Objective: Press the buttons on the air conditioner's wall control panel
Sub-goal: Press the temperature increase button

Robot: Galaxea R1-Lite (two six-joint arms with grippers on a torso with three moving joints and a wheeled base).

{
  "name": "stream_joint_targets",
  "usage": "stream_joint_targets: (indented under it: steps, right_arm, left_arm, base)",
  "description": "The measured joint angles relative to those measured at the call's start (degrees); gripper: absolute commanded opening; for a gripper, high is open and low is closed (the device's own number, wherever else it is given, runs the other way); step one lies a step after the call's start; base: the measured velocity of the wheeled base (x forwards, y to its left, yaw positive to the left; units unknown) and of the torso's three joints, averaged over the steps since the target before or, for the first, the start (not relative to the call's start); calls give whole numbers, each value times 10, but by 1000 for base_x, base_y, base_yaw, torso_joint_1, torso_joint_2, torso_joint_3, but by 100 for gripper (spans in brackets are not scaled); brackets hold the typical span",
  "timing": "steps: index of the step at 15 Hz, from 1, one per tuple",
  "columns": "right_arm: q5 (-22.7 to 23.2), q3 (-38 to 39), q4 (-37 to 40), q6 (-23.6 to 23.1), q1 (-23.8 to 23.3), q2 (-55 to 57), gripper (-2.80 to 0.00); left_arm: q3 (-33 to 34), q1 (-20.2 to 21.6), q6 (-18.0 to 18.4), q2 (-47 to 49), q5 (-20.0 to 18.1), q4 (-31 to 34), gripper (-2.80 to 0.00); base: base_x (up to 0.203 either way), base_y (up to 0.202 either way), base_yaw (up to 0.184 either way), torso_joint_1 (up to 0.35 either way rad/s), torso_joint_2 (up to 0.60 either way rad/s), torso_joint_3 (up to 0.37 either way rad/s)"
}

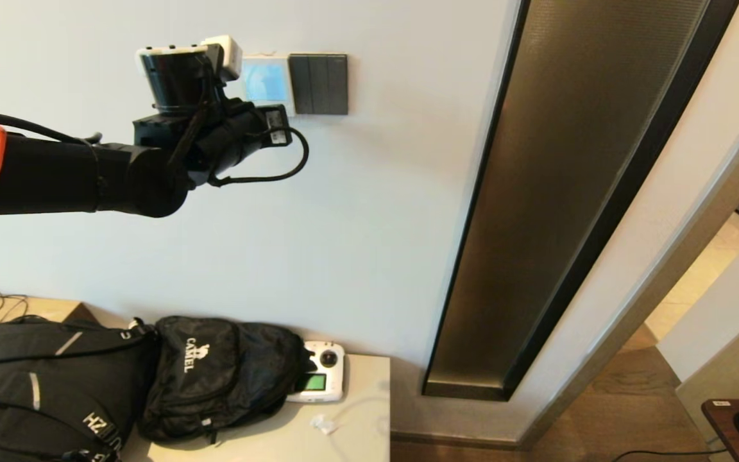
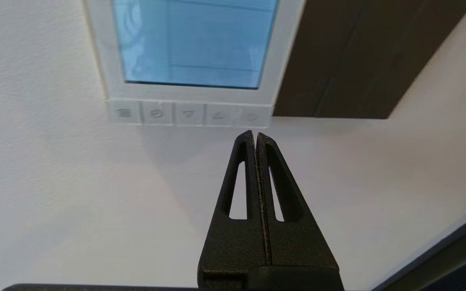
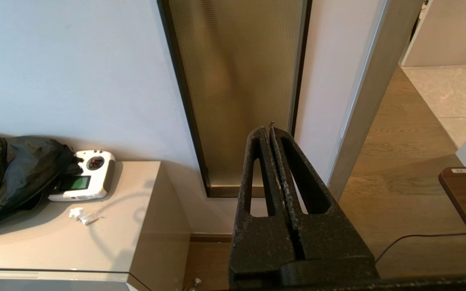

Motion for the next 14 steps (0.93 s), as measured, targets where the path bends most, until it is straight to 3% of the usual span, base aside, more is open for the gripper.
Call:
stream_joint_targets:
  steps: [14]
  right_arm:
    - [0, 0, 0, 0, 0, 0, -280]
  left_arm:
    - [-79, -1, 1, 63, 1, 12, -280]
  base:
    - [0, 0, 0, 0, 0, 0]
